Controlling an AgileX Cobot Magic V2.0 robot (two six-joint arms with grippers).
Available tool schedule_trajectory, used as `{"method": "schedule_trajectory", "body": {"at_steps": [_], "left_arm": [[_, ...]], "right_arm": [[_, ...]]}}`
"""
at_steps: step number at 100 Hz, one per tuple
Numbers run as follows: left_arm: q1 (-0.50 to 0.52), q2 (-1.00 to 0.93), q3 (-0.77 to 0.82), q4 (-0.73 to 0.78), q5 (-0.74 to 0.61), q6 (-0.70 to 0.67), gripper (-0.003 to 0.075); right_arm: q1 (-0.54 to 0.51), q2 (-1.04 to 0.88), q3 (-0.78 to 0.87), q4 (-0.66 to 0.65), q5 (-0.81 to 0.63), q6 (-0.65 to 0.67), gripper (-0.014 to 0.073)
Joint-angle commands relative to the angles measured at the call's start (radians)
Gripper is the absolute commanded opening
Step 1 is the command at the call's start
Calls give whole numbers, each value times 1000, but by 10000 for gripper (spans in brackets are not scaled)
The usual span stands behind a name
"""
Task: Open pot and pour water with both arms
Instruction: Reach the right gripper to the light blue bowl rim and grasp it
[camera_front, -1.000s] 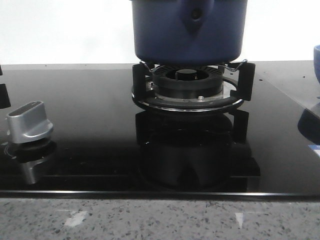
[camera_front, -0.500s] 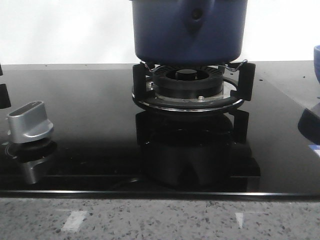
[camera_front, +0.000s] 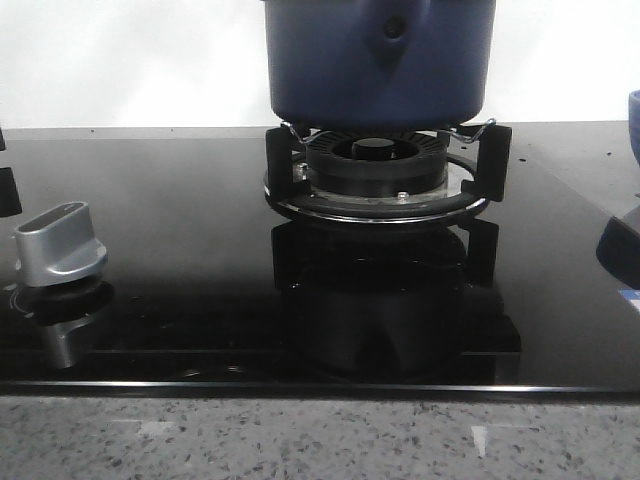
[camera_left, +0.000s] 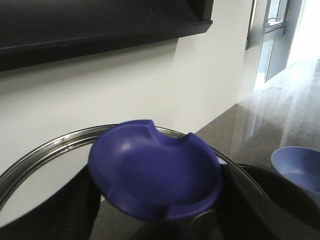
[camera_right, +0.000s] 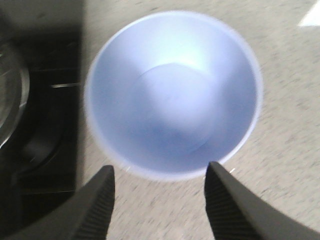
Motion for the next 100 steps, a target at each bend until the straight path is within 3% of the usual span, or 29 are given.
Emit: {"method": "schedule_trajectory", "body": {"at_steps": [1,26,74,81,100], "left_arm": [[13,-51,-33,-90,29,-13,245],[13,-51,-33,-90,29,-13,245],[13,-51,-33,-90,29,-13,245],[13,-51,-33,-90,29,-13,245],[13,-51,-33,-90,29,-13,245]], "right_arm": [[-50,45,-76,-28,-31,2,362],[-193,188,-100,-20,-36,2,362],[-195,358,-100,-15,-69,2,356],[-195,373,-100,-15,-69,2,289],[-195,389,-100,-15,-69,2,-46]]}}
